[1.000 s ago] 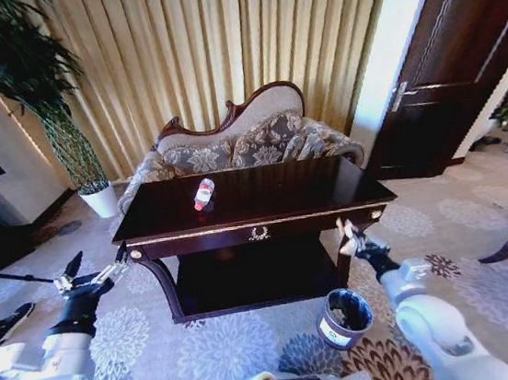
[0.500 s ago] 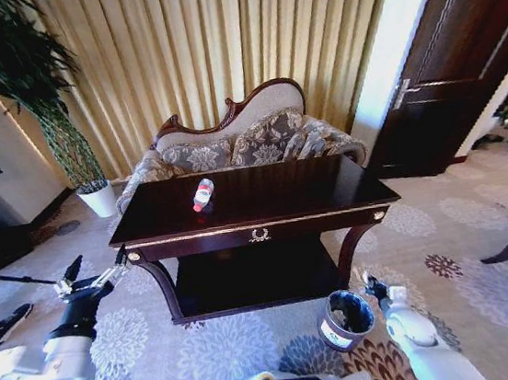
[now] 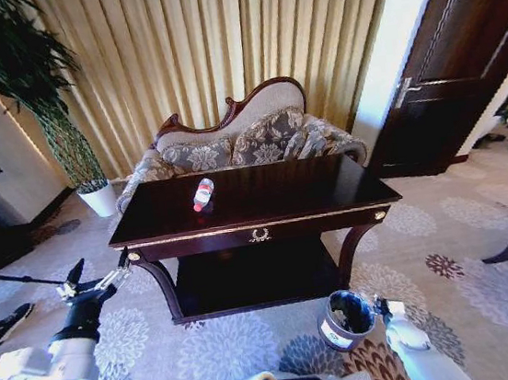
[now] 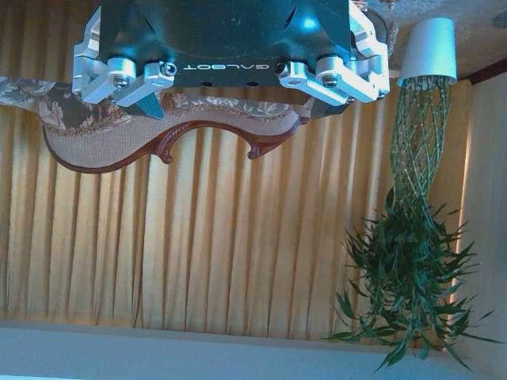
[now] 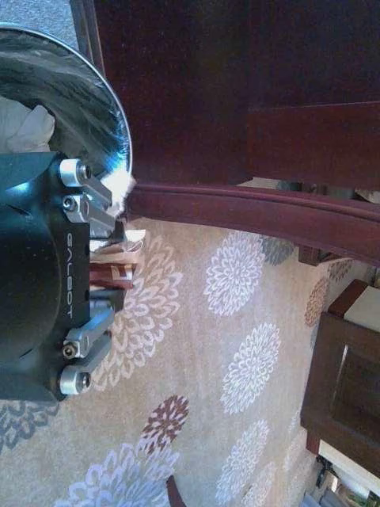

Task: Move to the front of the table and place the trash on the table into the trash bin.

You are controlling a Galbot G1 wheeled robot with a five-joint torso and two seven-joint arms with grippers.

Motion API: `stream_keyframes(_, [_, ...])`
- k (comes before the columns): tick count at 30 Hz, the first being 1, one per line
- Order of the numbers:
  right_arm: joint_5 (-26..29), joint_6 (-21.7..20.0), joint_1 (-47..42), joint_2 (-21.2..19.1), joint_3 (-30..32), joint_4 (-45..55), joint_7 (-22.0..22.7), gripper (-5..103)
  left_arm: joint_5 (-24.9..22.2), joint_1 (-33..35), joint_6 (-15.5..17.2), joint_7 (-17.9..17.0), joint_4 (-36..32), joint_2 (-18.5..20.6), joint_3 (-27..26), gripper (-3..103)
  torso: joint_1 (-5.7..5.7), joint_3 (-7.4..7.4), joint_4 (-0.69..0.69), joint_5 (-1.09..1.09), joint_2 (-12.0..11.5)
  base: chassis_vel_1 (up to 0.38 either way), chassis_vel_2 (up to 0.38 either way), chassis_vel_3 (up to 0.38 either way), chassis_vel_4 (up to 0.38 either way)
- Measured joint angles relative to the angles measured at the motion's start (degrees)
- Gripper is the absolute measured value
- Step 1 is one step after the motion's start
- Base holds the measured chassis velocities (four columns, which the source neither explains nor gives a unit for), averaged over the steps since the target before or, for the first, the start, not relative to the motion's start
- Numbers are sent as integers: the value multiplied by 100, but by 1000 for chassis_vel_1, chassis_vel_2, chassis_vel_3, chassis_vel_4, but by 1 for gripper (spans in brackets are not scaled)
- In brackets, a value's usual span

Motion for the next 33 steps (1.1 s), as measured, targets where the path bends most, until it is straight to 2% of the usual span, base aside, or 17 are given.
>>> stream_keyframes(3, [3, 0, 3, 3, 0, 18, 2, 36, 16, 5, -5, 0, 0, -9, 8, 100, 0, 0, 0, 0, 0, 0, 0, 0, 0])
stream_keyframes(7, [8, 0, -23, 8, 12, 83, 2, 58, 22, 20, -19, -1, 1, -4, -8, 100, 0, 0, 0, 0, 0, 0, 0, 0, 0])
stream_keyframes(9, [9, 0, -29, 8, 18, 91, 3, 58, 22, 20, -19, -2, 1, -1, -10, 100, 0, 0, 0, 0, 0, 0, 0, 0, 0])
stream_keyframes(11, [11, 0, -41, 8, 27, 111, 3, 69, 19, 20, -20, -2, 1, 4, -9, 100, 0, 0, 0, 0, 0, 0, 0, 0, 0])
stream_keyframes(12, [11, 0, -41, 8, 27, 111, 3, 69, 19, 20, -20, -2, 1, 4, -9, 100, 0, 0, 0, 0, 0, 0, 0, 0, 0])
stream_keyframes(15, [15, -1, -62, 15, 45, 140, 5, 85, 11, 19, -21, -3, 1, 12, -5, 100, 0, 0, 0, 0, 0, 0, 0, 0, 0])
stream_keyframes(16, [15, -1, -62, 15, 45, 140, 5, 85, 11, 19, -21, -3, 1, 12, -5, 100, 0, 0, 0, 0, 0, 0, 0, 0, 0])
stream_keyframes(18, [19, -3, -65, 15, 49, 145, 5, 95, 1, 19, -21, -3, 2, 18, -11, 100, 0, 0, 0, 0, 0, 0, 0, 0, 0])
stream_keyframes(20, [23, -4, -65, 15, 50, 145, 5, 95, -1, 19, -21, -3, 1, 19, -13, 100, 0, 0, 0, 0, 0, 0, 0, 0, 0])
stream_keyframes(22, [31, -6, -66, 15, 52, 145, 5, 99, -6, 25, -21, -3, 2, 19, -18, 100, 0, 0, 0, 0, 0, 0, 0, 0, 0])
stream_keyframes(28, [195, -12, -140, -1, 61, 333, 5, 100, -13, 23, -16, -3, 2, 22, -21, 100, 0, 0, 0, 1, 0, 0, 0, 0, 0])
stream_keyframes(31, [911, -342, -373, -100, 193, 1290, -36, 100, -18, 3, -2, -3, 2, 25, -12, 100, 0, 0, -2, 1, 0, 0, 0, 0, 0])
stream_keyframes(33, [1054, -396, -419, -111, 250, 1550, -59, 100, -19, 0, 1, -3, 2, 24, -10, 100, 0, 0, 0, 0, 0, 0, 0, 0, 0])
